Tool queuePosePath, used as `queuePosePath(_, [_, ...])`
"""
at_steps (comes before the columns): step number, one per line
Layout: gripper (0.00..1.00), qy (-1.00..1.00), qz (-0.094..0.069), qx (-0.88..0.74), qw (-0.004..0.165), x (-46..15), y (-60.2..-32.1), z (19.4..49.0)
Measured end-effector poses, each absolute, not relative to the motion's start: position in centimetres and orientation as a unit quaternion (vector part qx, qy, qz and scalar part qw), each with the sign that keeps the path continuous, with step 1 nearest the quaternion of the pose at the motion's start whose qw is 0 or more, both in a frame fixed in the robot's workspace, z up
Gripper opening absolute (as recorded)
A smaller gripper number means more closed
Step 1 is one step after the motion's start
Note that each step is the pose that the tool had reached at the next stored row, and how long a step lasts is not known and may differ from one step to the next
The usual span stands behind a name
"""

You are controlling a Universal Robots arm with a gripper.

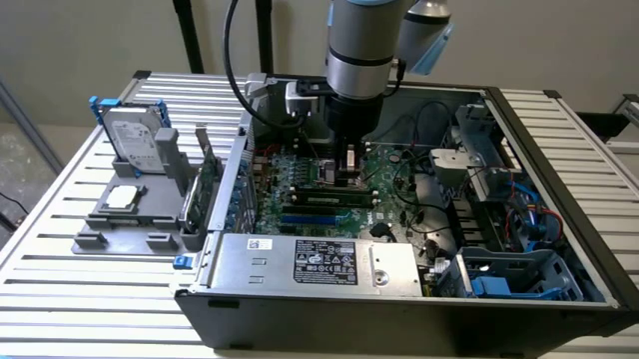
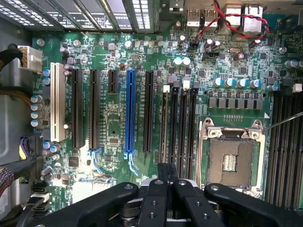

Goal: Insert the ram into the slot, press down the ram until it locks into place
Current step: 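Press down the ram until it locks into place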

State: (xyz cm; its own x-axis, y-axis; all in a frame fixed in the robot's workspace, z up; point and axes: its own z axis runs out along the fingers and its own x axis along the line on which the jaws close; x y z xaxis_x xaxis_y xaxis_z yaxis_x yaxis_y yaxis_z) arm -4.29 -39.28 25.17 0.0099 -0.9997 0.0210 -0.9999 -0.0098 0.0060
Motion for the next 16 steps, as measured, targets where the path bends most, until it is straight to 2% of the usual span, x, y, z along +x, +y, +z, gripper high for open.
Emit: queuePosePath(16, [0.11,-0.704,0.002,0.711,0.006,-4.28,-39.28,25.18])
